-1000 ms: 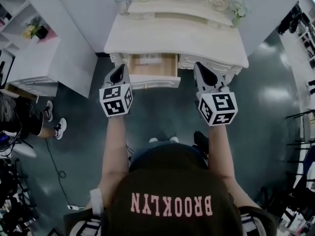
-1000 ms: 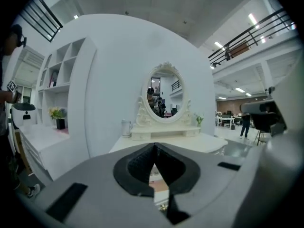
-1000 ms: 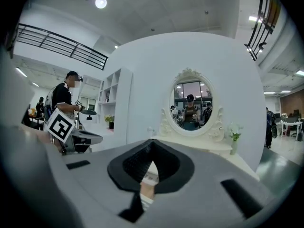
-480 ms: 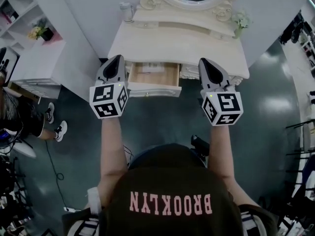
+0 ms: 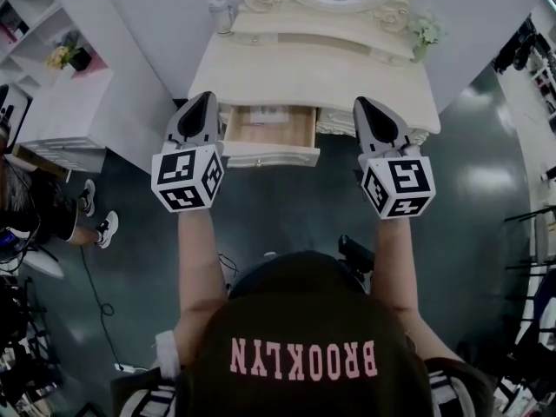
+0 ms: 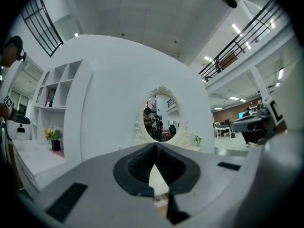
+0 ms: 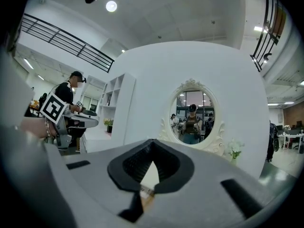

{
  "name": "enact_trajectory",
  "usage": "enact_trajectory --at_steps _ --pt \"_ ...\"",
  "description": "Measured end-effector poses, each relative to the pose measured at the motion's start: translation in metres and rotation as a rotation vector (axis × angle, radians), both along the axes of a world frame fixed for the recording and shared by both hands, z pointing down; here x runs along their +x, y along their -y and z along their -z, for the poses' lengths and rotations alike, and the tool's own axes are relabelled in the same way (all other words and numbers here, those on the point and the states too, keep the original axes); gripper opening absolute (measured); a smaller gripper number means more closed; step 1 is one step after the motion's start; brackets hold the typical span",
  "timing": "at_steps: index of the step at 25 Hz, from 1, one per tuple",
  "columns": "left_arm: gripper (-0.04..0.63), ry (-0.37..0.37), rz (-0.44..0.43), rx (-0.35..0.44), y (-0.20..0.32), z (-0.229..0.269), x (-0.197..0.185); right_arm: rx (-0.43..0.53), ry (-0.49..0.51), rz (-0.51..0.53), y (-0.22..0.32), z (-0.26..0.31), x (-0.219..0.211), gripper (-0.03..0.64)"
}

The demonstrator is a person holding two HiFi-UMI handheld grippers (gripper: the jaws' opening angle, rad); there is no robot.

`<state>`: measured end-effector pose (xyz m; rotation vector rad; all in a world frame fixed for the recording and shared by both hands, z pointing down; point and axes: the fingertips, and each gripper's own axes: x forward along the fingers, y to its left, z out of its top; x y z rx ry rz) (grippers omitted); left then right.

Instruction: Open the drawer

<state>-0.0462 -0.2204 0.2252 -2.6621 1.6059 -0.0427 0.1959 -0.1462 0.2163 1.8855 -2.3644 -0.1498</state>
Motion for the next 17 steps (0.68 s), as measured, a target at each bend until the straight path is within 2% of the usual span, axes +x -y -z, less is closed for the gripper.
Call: enact_trajectory --at_steps 4,17 --pt "0.005 -0.016 0.005 -0.002 -0.0013 -0.0009 -0.0047 -0.003 -0.003 0.003 -0.0014 -0.0020 0.0001 -0.005" --pt "0.005 0.021 -0.010 0.043 -0.0043 0.0065 0.0028 -0.015 -0.018 0.016 -0.0002 -0.0072 -0.0008 -0.005"
